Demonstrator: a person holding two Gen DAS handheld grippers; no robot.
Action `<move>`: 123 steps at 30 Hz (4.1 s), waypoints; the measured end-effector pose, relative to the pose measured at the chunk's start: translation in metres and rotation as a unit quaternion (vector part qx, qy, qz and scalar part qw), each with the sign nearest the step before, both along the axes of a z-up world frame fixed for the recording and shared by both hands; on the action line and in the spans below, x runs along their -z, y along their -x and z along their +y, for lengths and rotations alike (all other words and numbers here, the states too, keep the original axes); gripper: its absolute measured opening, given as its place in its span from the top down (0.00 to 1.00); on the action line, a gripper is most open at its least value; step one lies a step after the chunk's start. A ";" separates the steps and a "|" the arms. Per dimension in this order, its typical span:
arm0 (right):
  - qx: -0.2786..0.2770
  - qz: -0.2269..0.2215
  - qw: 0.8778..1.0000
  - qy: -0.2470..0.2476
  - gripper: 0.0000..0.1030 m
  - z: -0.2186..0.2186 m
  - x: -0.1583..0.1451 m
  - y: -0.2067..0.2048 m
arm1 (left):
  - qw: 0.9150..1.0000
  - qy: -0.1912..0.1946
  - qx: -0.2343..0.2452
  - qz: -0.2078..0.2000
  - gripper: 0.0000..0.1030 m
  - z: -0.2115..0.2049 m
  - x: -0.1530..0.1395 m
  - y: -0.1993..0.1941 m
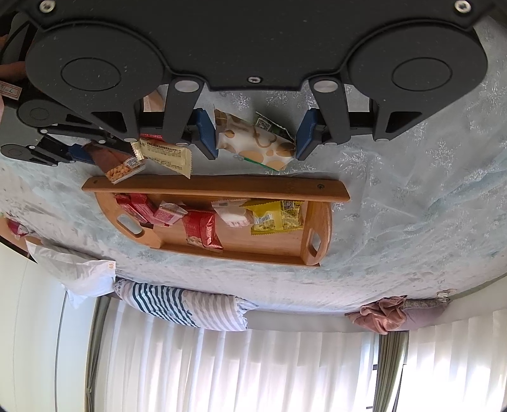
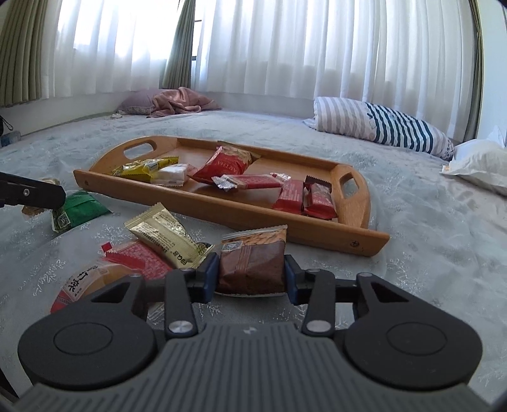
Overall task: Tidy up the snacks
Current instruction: 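Carry both snacks over the wooden tray and open both grippers to drop them, then move both tools back over the remaining snacks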
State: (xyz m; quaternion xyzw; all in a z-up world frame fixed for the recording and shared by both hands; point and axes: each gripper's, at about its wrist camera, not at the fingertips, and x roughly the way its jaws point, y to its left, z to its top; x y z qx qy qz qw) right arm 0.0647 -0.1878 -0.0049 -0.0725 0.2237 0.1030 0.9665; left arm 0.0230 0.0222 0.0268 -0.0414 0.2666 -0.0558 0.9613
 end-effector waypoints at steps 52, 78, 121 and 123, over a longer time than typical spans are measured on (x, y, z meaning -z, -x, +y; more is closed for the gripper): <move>0.045 0.091 0.983 -0.150 0.55 -0.007 -0.017 -0.205 | 0.995 0.042 -0.077 0.051 0.51 0.011 0.011 -0.250; 0.041 0.072 0.981 -0.176 0.36 -0.016 -0.030 -0.190 | 0.997 0.009 -0.063 0.043 0.33 -0.001 0.009 -0.239; -0.056 0.036 0.994 -0.087 0.01 0.016 -0.023 -0.043 | 0.998 -0.021 0.024 0.048 0.07 -0.002 0.015 -0.077; -0.056 0.040 0.994 -0.080 0.01 0.020 -0.021 -0.042 | 0.998 -0.020 0.023 0.049 0.07 0.000 0.016 -0.075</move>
